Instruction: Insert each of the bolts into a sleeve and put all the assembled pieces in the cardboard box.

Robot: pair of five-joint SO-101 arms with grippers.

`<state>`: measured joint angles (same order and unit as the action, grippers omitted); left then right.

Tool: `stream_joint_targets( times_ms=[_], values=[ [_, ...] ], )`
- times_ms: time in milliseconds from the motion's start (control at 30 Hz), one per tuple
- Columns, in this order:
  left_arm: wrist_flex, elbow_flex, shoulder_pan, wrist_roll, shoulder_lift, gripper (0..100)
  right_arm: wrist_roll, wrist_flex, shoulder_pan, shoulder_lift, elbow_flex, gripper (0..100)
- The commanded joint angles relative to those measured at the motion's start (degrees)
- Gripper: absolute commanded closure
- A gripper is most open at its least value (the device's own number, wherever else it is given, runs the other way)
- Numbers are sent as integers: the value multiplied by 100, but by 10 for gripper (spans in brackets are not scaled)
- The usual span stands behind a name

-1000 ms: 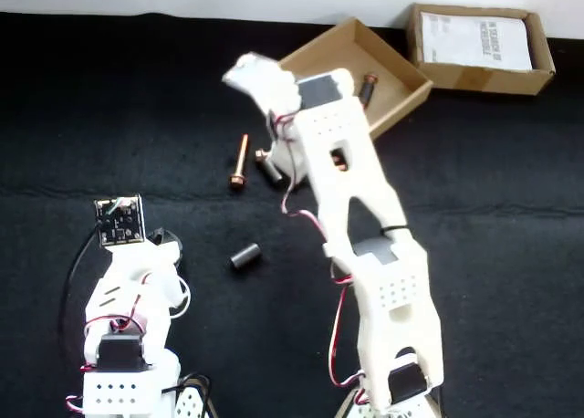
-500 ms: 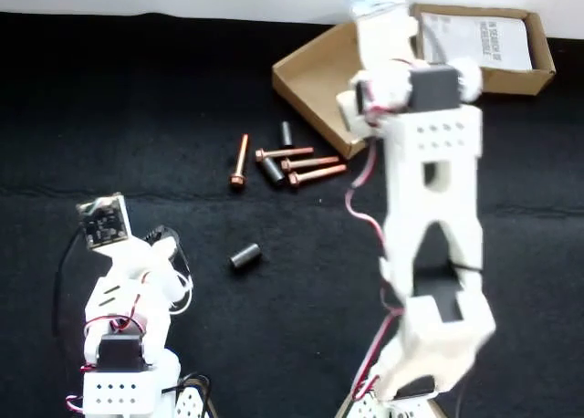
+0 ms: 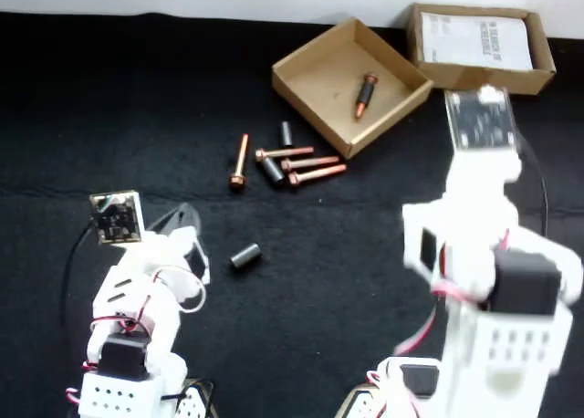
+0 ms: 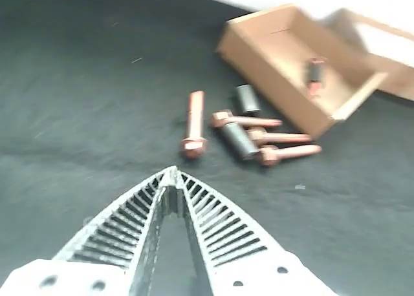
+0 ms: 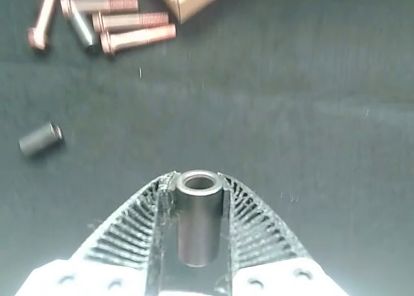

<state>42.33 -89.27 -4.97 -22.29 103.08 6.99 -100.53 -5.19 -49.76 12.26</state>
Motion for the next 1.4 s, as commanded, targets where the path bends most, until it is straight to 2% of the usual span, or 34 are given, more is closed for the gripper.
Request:
stream_joint_targets(
  times_ms=[0,100,233,467,567,733,867,1167,1367],
  values=[
    [-88,505,-655,35,13,990,264,136,66,-980,954,992],
    [-70,602,-1042,44,-22,990,299,365,189,-1622,1481,992],
    [-79,1103,-1086,53,-752,990,308,321,259,-2255,2026,992],
    [-18,3820,-1015,9,-3688,990,281,567,268,-3073,2905,992],
    [475,5138,-1147,-501,-4936,990,273,919,620,-3336,3169,992],
    [1459,7108,-1596,-1442,-6914,990,273,2000,1886,-3723,3864,992],
    [1732,8303,-1903,-2119,-8365,990,273,2686,2615,-4066,4497,992],
    [1776,9974,-1930,-3552,-11081,990,281,3503,3336,-4875,5684,992],
    [1776,10844,-1851,-3859,-12690,990,299,3503,3407,-5297,6053,992]
  ],
)
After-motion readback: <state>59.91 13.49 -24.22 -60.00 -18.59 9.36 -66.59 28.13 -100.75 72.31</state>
